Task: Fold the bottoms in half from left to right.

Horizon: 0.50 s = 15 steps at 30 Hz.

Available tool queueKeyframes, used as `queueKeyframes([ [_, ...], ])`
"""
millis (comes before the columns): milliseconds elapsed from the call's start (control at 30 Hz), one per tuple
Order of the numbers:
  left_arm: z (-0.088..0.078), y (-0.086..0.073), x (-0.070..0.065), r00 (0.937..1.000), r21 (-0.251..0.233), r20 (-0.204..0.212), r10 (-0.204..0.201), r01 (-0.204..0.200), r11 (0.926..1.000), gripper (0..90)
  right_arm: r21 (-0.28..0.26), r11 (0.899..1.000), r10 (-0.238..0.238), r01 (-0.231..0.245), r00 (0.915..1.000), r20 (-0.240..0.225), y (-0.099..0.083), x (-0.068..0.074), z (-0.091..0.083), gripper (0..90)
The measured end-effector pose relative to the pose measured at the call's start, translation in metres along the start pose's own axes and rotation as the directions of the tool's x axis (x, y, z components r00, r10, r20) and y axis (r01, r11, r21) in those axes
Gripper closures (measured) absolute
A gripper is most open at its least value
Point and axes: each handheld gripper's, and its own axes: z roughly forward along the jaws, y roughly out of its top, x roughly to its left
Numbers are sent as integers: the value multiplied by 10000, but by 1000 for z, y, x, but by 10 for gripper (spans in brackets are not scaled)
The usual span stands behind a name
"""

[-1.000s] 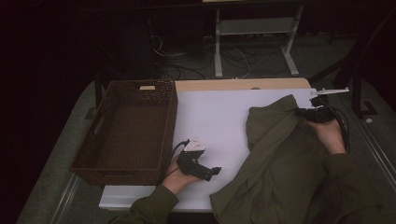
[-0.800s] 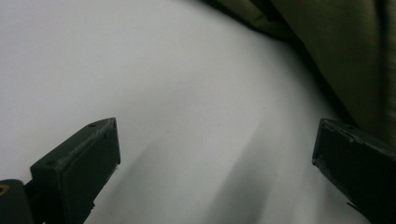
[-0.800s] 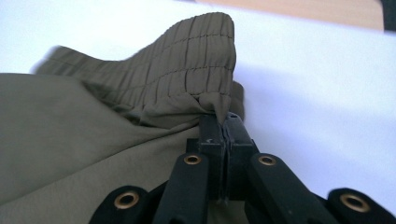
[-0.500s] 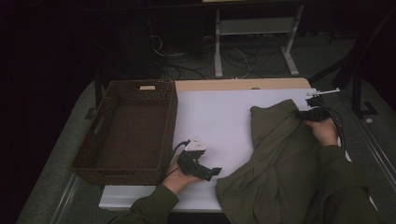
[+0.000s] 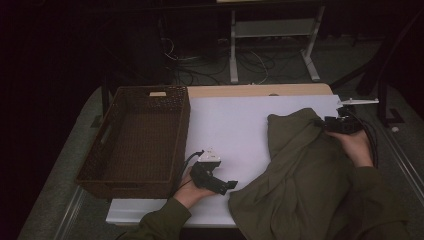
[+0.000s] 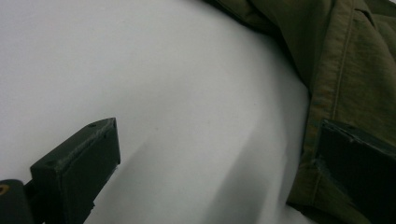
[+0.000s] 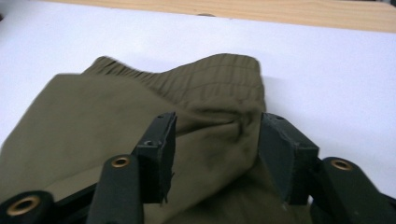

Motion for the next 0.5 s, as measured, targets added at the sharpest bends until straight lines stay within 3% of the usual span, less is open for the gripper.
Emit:
queueKeyframes([
  [200, -6, 4, -3, 9998, 64, 50, -191, 190, 9998, 2, 138, 9981, -596, 600, 9979, -261, -6, 19, -15, 429],
  [333, -10, -1, -6, 9998, 76, 148, -140, 139, 9999, 2, 89, 9985, -541, 548, 9965, -639, -16, 28, -23, 427],
  [500, -13, -3, -7, 9999, 47, -24, -99, 99, 9999, 2, 177, 9970, -738, 756, 9934, -879, -27, 43, -33, 427],
])
